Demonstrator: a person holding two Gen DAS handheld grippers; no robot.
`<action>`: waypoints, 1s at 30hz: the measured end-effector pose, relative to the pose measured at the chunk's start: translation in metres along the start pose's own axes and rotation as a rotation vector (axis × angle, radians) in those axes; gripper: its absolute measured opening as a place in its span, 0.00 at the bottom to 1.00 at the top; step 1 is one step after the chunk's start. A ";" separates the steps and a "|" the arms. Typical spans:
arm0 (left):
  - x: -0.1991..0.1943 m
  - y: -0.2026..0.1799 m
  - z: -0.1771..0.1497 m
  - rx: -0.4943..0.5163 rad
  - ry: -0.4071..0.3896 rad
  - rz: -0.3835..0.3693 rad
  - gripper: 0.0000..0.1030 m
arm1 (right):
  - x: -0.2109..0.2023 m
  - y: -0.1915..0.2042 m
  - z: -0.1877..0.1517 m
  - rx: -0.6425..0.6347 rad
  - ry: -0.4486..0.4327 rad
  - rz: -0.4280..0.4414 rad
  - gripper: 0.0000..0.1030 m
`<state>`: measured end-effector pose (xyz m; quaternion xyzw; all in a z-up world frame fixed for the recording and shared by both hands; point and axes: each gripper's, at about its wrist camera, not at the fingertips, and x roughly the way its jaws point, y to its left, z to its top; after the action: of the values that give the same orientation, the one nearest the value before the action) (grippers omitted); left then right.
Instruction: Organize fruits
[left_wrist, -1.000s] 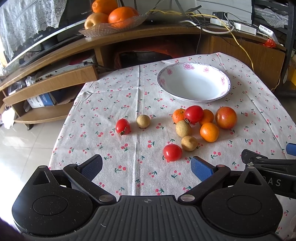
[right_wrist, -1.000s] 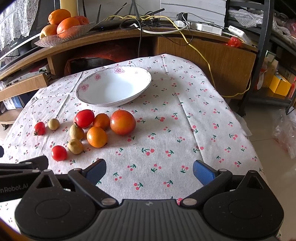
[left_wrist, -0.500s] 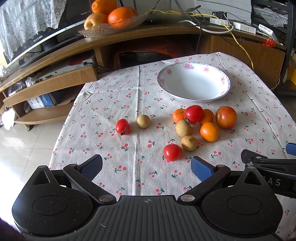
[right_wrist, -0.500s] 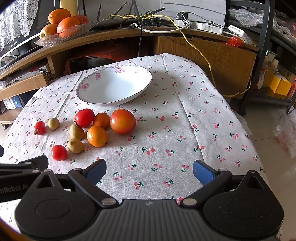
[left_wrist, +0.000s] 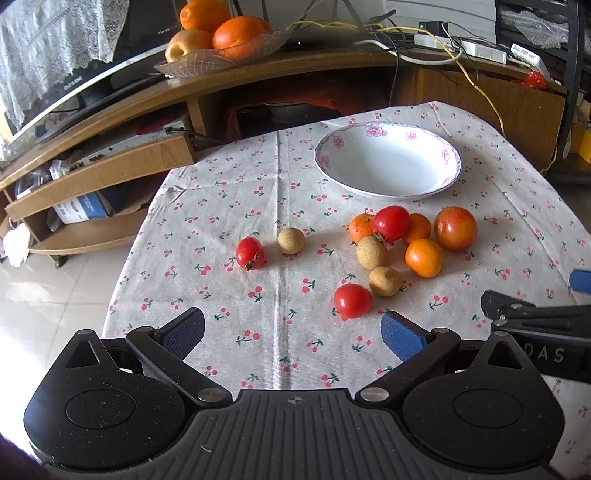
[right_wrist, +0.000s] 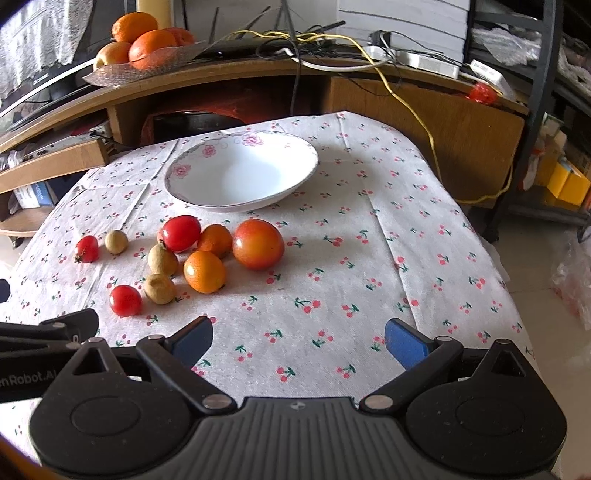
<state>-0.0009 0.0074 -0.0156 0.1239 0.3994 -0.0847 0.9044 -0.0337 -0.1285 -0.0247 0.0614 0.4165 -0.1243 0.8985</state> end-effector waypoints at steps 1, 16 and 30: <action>0.000 0.000 -0.001 0.005 0.000 -0.001 1.00 | 0.000 0.000 0.001 -0.003 0.000 0.008 0.98; 0.008 0.003 -0.009 0.057 -0.030 -0.116 0.96 | 0.018 0.004 0.025 -0.138 0.002 0.096 0.88; 0.042 -0.024 -0.003 0.174 -0.012 -0.180 0.85 | 0.034 -0.002 0.049 -0.279 -0.013 0.172 0.79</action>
<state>0.0186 -0.0173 -0.0523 0.1651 0.3946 -0.2008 0.8813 0.0229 -0.1468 -0.0188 -0.0296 0.4173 0.0117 0.9082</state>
